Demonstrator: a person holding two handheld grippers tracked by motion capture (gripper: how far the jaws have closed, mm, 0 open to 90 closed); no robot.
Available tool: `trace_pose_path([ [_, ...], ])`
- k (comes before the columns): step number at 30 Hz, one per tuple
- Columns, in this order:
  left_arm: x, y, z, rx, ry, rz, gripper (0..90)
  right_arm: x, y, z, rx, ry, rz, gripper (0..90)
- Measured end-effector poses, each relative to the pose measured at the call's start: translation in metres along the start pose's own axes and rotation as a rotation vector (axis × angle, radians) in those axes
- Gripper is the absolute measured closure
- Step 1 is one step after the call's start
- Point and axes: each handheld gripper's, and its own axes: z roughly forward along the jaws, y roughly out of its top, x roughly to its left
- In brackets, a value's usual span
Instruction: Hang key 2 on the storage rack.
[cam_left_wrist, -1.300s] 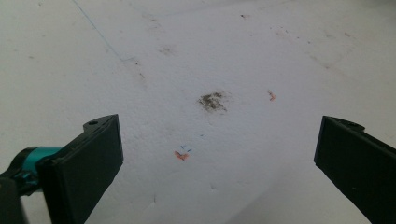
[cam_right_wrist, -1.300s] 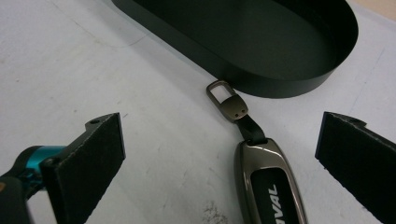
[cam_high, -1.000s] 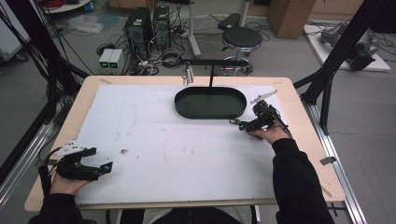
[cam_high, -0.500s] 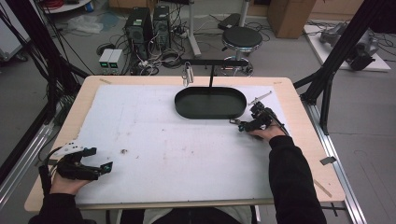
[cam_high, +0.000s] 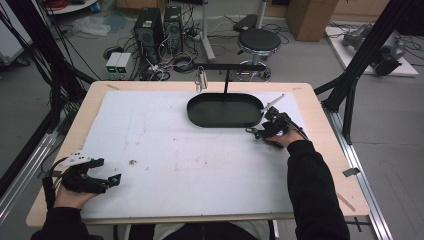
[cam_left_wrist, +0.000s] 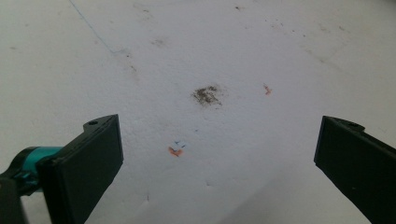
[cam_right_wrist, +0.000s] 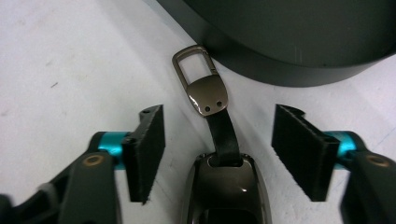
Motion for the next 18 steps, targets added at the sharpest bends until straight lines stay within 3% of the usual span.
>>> trace_pose_path([
  [5, -0.0003, 0.0001, 0.0001, -0.002, -0.003, 0.001, 1.7, 0.0002, 0.0016, 0.0002, 0.014, 0.018, -0.02, 49.6],
  [11, 0.0, 0.0001, 0.0007, 0.007, -0.007, 0.005, 1.7, 0.0002, 0.0021, 0.0015, 0.037, -0.004, -0.013, 63.4],
  [13, -0.0003, 0.0001, 0.0012, 0.008, -0.007, 0.002, 1.7, 0.0019, 0.0045, 0.0021, 0.051, -0.016, -0.031, 65.9],
  [15, -0.0002, 0.0001, 0.001, 0.007, -0.006, 0.004, 1.7, 0.0048, 0.0076, 0.0016, 0.068, -0.01, -0.05, 76.1],
  [16, -0.0001, 0.0002, 0.0008, 0.008, -0.008, 0.004, 1.7, 0.0068, 0.0086, 0.0002, 0.075, -0.034, -0.032, 81.7],
  [18, -0.0001, 0.0002, 0.0006, 0.007, -0.009, 0.0, 1.7, 0.0059, 0.009, 0.0002, 0.08, -0.033, 0.028, 83.0],
])
